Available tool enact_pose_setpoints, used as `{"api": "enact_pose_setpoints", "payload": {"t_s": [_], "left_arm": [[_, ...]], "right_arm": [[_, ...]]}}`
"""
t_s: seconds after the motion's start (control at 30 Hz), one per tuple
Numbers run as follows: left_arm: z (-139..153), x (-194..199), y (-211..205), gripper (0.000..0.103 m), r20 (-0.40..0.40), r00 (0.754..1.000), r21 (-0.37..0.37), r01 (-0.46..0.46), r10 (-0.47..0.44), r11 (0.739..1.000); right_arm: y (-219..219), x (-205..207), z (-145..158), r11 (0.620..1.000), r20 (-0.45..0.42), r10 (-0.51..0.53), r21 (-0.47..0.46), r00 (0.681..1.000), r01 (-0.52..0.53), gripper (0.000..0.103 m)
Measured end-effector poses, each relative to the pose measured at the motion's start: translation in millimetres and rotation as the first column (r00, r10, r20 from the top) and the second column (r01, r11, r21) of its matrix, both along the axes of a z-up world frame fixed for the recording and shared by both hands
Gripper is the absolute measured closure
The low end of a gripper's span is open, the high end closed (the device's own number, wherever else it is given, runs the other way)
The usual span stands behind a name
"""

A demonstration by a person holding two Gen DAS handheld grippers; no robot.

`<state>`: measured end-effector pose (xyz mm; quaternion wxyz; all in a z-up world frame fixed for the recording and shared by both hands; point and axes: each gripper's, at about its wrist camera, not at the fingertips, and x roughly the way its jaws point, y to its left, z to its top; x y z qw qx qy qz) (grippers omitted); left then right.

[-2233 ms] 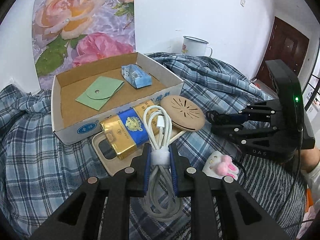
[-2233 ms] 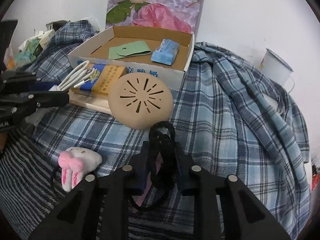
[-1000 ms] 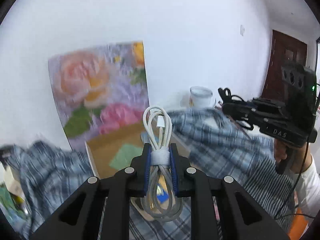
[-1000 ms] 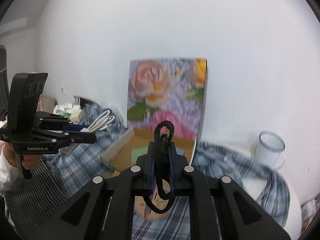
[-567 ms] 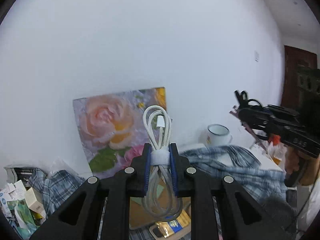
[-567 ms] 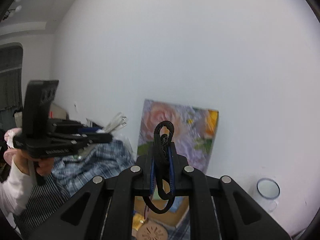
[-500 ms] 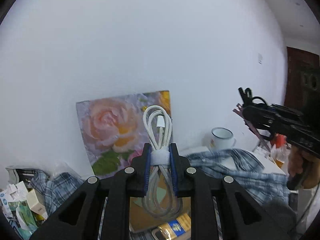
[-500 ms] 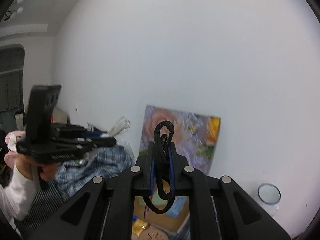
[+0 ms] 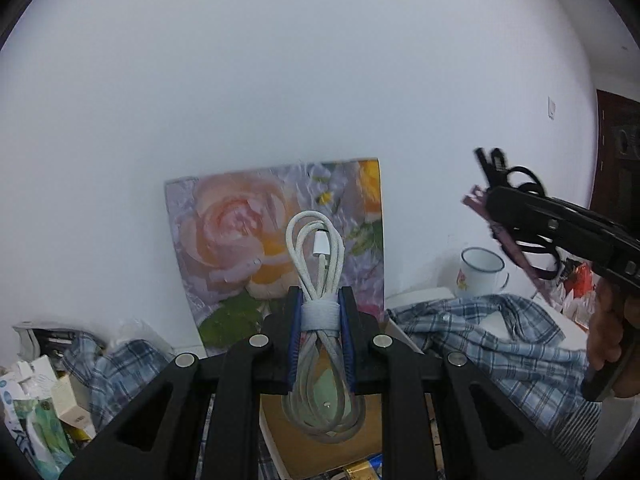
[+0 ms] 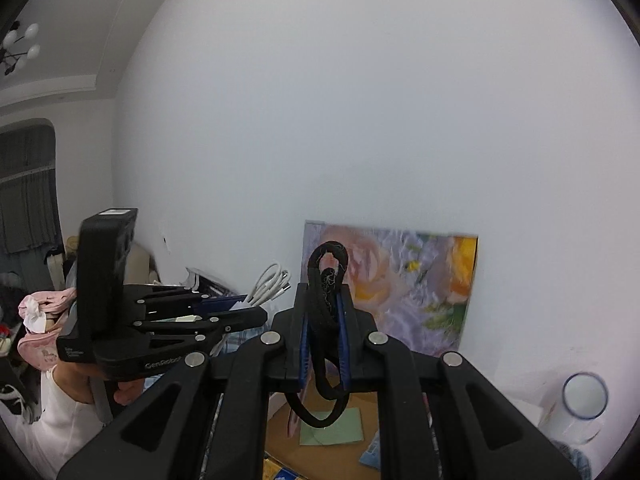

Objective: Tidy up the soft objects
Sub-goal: 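Lift the white cable with the left tool while the right tool lifts the scissors toward the box, then lower the cable into the box with the left tool while the right tool drops the scissors beside it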

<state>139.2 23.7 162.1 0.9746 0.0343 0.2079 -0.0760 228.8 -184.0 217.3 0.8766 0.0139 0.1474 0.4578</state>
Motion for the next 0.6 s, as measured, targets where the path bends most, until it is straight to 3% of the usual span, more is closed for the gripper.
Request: {"api": "enact_pose_setpoints", "payload": {"t_s": [0.4, 0.6], "left_arm": [[-60.6, 36.7, 1.9, 0.084, -0.138, 0.99, -0.045, -0.023, 0.017, 0.999], [-81.4, 49.4, 5.1, 0.084, -0.17, 0.984, -0.036, -0.057, 0.05, 0.998]], "right_arm": [[17.4, 35.6, -59.6, 1.0, -0.123, -0.011, -0.026, 0.992, 0.008, 0.092], [27.6, 58.1, -99.2, 0.999, -0.224, -0.004, -0.044, 0.975, -0.006, 0.092]]}}
